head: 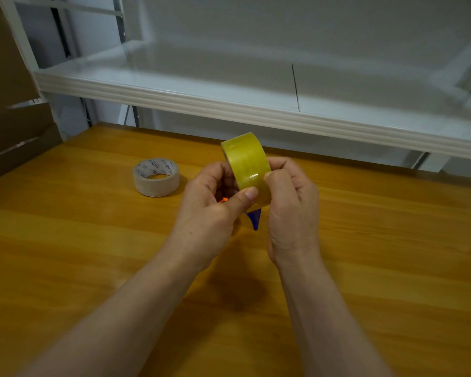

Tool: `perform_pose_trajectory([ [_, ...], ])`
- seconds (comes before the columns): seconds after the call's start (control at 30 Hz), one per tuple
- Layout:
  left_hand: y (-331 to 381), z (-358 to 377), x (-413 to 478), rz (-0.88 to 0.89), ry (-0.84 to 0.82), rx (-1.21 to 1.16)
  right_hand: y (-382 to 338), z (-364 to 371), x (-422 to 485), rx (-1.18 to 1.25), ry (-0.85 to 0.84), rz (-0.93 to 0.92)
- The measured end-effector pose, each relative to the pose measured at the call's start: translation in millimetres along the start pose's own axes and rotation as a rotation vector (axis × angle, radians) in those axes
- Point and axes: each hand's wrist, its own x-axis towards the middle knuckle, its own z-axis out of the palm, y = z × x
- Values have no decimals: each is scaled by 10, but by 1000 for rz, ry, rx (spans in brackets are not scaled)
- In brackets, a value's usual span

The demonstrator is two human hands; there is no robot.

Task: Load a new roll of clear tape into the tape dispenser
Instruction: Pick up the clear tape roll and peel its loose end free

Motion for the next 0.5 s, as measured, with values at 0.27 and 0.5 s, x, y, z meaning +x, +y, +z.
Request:
perform_pose_trajectory([
  [0.27,8,13,-6,17,-5,25,8,-20,-1,32,23,-4],
  [0.5,3,19,-15,-9,-6,7,37,-17,7,12,51,6],
])
